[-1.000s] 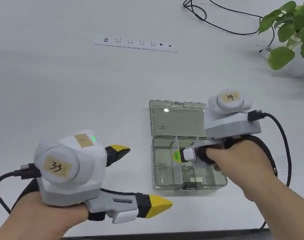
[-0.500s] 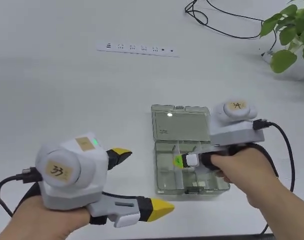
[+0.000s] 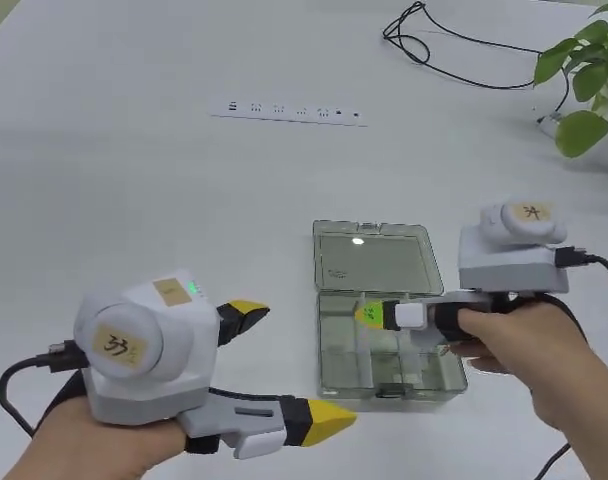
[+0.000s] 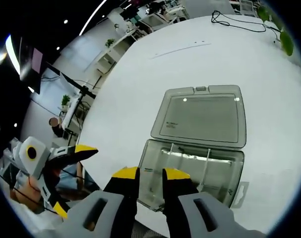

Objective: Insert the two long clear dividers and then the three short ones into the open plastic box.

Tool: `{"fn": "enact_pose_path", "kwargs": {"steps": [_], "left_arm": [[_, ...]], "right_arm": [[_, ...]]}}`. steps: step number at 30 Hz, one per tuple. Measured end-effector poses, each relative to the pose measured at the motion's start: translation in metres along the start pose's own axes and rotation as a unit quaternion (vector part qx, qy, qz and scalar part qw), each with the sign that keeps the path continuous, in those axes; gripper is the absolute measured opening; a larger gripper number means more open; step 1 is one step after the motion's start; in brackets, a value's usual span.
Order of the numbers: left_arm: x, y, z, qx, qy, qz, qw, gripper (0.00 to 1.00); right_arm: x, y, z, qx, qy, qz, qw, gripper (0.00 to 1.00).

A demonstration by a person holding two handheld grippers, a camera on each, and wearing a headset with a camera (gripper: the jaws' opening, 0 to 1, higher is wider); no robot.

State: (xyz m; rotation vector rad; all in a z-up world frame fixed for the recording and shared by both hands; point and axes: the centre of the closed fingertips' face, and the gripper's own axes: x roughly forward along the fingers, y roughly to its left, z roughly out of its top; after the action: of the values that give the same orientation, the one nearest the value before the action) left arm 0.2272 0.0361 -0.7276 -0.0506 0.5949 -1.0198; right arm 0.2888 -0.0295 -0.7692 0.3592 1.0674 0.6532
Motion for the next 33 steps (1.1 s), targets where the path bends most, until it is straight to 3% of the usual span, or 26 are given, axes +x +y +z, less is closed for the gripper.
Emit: {"fn": "enact_pose_path", "kwargs": {"steps": [11, 17, 19, 23, 24, 28, 29, 31, 33], "left_arm": [[-0.01, -0.006, 0.01, -0.004, -0.013, 0.03, 0.9995, 0.87], [-0.016, -0.006, 0.011, -0.003, -0.016, 0.046, 0.9988, 0.87], [-0.018, -0.006, 0.012, -0.003, -0.019, 0.051, 0.9985, 0.88], [-0.019, -0.006, 0.012, -0.004, -0.024, 0.055, 0.9982, 0.89], [-0.02, -0.006, 0.012, -0.002, -0.025, 0.056, 0.9981, 0.89], [-0.02, -0.006, 0.012, 0.0, -0.026, 0.059, 0.9979, 0.89], [-0.02, -0.006, 0.012, 0.001, -0.028, 0.059, 0.9979, 0.89], [-0.02, -0.006, 0.013, 0.0, -0.03, 0.061, 0.9977, 0.89], [-0.019, -0.006, 0.012, -0.001, -0.031, 0.062, 0.9976, 0.89]], "right_arm": [[-0.039, 0.017, 0.01, -0.054, -0.027, 0.049, 0.997, 0.32], [-0.057, 0.015, 0.009, -0.1, -0.017, 0.074, 0.9921, 0.35], [-0.064, 0.011, 0.005, -0.137, -0.005, 0.074, 0.9878, 0.35], [-0.072, 0.007, 0.001, -0.166, 0.003, 0.088, 0.9822, 0.39], [-0.075, 0.005, 0.002, -0.187, 0.0, 0.088, 0.9785, 0.4], [-0.086, -0.012, -0.008, -0.236, 0.034, 0.08, 0.9679, 0.43], [-0.087, -0.016, -0.01, -0.258, 0.039, 0.083, 0.962, 0.45], [-0.09, -0.025, -0.015, -0.267, 0.057, 0.076, 0.9591, 0.5], [-0.093, -0.033, -0.016, -0.288, 0.064, 0.075, 0.9525, 0.54]]}}
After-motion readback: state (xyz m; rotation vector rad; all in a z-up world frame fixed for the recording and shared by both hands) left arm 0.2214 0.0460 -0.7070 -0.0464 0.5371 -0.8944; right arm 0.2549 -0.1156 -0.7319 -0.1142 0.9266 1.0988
